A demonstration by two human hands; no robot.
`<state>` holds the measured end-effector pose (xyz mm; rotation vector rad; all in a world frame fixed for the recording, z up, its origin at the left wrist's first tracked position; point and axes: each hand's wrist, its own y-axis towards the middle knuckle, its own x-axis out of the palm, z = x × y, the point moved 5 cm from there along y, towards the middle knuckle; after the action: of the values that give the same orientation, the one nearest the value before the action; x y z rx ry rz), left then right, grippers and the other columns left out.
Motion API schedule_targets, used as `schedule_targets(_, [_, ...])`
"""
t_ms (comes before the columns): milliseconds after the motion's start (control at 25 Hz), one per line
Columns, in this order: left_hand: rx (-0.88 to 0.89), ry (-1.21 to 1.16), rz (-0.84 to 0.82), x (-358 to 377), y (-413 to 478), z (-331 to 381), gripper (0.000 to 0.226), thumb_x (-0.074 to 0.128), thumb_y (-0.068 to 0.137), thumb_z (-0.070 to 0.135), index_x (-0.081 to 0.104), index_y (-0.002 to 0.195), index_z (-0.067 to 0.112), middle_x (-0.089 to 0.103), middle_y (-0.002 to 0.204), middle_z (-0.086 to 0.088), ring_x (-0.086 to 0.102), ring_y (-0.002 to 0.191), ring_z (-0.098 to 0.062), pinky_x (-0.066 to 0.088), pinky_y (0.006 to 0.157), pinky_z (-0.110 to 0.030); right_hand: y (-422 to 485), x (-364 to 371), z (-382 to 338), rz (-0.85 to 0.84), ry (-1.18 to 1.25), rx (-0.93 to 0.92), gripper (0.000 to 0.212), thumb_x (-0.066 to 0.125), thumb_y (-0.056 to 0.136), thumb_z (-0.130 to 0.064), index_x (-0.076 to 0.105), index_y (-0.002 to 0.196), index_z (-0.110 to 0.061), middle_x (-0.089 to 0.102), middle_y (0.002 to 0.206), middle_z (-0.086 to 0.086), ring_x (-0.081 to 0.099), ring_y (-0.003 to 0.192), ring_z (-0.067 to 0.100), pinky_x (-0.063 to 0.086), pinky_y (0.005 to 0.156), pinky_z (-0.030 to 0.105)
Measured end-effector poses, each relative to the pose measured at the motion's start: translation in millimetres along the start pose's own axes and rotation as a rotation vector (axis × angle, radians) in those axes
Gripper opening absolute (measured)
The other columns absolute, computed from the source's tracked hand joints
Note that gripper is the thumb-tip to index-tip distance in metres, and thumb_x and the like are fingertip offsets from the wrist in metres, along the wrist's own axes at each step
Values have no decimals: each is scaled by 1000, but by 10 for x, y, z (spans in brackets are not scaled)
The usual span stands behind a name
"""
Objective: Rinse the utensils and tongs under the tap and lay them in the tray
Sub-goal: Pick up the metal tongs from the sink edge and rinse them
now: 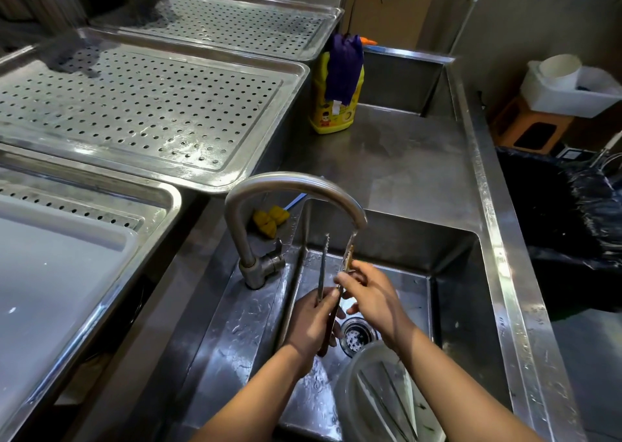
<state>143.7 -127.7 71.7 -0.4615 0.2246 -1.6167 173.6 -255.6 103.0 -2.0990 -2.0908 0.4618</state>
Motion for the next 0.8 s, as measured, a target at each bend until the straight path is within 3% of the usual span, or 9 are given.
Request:
schedule_targets(120, [37, 53, 49, -8, -46, 52, 13, 66, 90, 17, 72, 100, 21, 65, 66, -2, 54, 46, -17, 38, 41, -24, 62, 131, -20, -72, 86, 68, 32, 55, 82, 18, 59, 105, -4, 72, 89, 11, 72, 70, 19, 49, 51, 30])
schedule_targets(240, [0, 85, 150, -93, -22, 68, 18, 68, 88, 10, 70, 90, 28, 64, 61, 1, 53, 45, -11, 38, 41, -21, 170, 82, -98, 38, 45, 63, 10, 60, 94, -6, 63, 104, -10, 75, 94, 15, 73, 78, 32, 50, 54, 32])
schedule_targets(320, [26, 111, 175, -136, 0, 65, 25, 68, 88, 8, 68, 85, 32, 66, 60, 8, 56, 49, -8, 41, 44, -19, 237, 59, -143, 97, 31, 23, 16, 57, 100, -24, 66, 100, -11, 75, 89, 15, 71, 72, 30, 54, 53, 33])
schedule_targets(400, [61, 157, 196, -164, -1, 68, 28, 69, 87, 8, 69, 79, 35, 67, 60, 12, 57, 51, -3, 43, 46, -16, 264, 66, -158, 131, -37, 10, 19, 56, 99, -21, 68, 92, -8, 74, 80, 10, 70, 69, 24, 54, 51, 31])
schedule_targets(520, [112, 219, 213, -196, -7, 53, 32, 69, 86, 9, 70, 72, 38, 67, 63, 10, 55, 52, 3, 47, 50, -16, 250, 130, -76, 83, -56, 52, 15, 54, 85, 2, 66, 87, -7, 70, 76, 7, 67, 69, 22, 53, 51, 28])
schedule_targets(600, [130, 271, 210, -191, -2, 35, 37, 70, 86, 11, 68, 65, 42, 65, 59, 15, 54, 52, 4, 46, 53, -17, 269, 122, -58, 99, -3, 94, 14, 55, 89, -3, 66, 82, -9, 69, 70, 6, 66, 66, 22, 53, 50, 28])
schedule_targets(720, [171, 349, 217, -172, 37, 32, 31, 69, 86, 15, 65, 65, 37, 60, 55, 15, 50, 54, 2, 46, 58, -24, 305, 51, -109, 190, 22, 77, 33, 53, 100, -27, 64, 74, -12, 63, 63, 4, 63, 55, 16, 56, 49, 32])
schedule_targets(800, [199, 385, 212, -156, 54, 67, 31, 69, 85, 17, 66, 67, 42, 60, 55, 16, 48, 53, 2, 40, 54, -17, 291, 59, -110, 148, -25, 63, 24, 52, 97, -17, 63, 77, -12, 63, 64, 2, 63, 53, 11, 59, 53, 36])
